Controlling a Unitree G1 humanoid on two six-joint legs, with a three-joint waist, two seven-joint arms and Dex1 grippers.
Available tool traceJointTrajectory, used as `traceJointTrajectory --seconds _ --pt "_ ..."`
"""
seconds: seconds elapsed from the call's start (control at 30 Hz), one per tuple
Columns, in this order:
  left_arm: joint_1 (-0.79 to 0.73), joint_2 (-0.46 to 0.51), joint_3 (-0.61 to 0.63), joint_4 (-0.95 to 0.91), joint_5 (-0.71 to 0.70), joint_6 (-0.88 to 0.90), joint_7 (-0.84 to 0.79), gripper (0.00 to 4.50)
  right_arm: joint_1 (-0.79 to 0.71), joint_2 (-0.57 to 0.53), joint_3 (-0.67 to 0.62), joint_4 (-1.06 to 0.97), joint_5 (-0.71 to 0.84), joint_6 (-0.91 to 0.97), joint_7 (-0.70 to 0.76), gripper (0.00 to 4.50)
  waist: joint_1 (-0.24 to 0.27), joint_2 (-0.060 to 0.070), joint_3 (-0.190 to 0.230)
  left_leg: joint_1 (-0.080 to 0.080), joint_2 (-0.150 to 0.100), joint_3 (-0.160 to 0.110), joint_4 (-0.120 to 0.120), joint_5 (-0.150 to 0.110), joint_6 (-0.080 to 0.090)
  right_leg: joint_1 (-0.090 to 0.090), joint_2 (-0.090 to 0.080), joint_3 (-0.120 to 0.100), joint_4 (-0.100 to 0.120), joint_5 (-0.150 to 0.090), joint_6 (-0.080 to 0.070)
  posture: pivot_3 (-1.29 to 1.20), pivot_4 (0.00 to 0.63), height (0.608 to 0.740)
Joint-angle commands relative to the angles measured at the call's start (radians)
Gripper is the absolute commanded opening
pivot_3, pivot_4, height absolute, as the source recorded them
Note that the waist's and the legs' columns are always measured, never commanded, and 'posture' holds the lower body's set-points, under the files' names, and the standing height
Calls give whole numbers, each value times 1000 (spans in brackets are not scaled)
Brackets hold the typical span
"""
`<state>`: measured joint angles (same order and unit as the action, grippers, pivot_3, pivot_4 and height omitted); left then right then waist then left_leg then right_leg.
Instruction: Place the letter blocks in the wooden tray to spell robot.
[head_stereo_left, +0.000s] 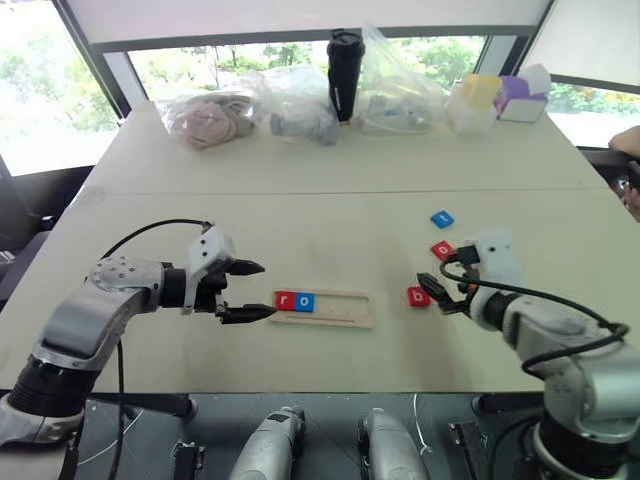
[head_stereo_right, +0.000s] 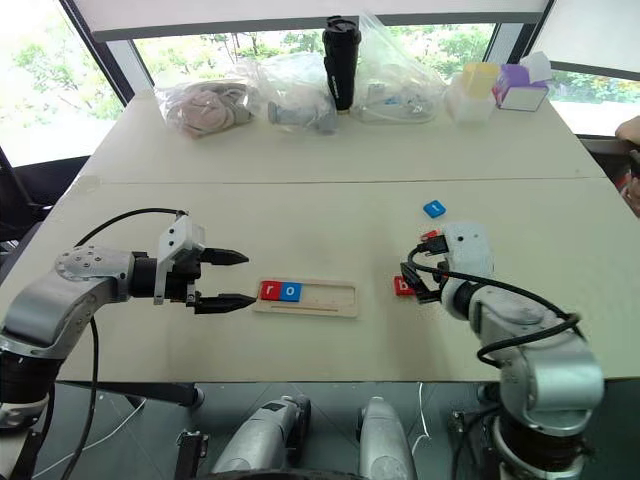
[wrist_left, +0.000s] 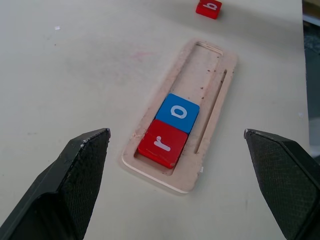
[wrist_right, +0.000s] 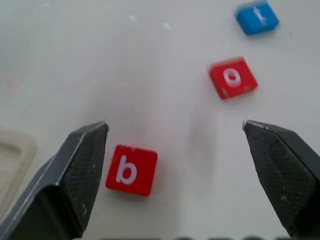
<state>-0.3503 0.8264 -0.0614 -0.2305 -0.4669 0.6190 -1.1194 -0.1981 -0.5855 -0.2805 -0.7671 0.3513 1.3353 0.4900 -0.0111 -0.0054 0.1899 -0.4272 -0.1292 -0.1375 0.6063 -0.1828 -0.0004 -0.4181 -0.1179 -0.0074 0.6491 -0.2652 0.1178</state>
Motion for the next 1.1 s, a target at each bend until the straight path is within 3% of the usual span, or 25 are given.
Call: traceJointTrajectory --seconds 0.03,0.17,0.4,0.9,1.0,1.1 --pt "-13 25 15 4 4 -19 -23 4500 120 -157 16 150 3 -420 310 4417 0 -1 0 0 0 0 0 0 0 0 0 0 0 0 0 0 150 740" --pt "-26 35 8 -2 2 -15 -42 4500 95 -224 120 496 -55 -780 489 4417 -8 -2 0 3 1 2 2 -1 2 5 0 -1 -2 0 0 0 150 740" --pt "-7 60 35 -38 -16 6 -47 4500 -81 -224 232 832 -99 -1028 625 4417 -2 -1 1 3 2 3 6 -1 2 5 1 1 -2 1 -3 0 150 740" --pt "28 70 76 -81 -42 38 -7 4500 -159 -260 363 1019 -206 -1309 787 4417 0 -1 1 2 2 2 5 -2 1 5 1 1 -2 3 -1 0 150 740" --pt "26 70 75 -81 -41 36 -5 4500 -169 -264 366 1047 -206 -1332 808 3607 0 -1 1 2 2 2 5 -1 1 5 1 1 -2 3 -1 0 150 740" --pt "25 67 71 -77 -37 33 -2 4500 -181 -255 371 1068 -204 -1335 814 2185 0 -1 1 2 2 2 5 -1 1 5 1 1 -2 3 -1 0 150 740"
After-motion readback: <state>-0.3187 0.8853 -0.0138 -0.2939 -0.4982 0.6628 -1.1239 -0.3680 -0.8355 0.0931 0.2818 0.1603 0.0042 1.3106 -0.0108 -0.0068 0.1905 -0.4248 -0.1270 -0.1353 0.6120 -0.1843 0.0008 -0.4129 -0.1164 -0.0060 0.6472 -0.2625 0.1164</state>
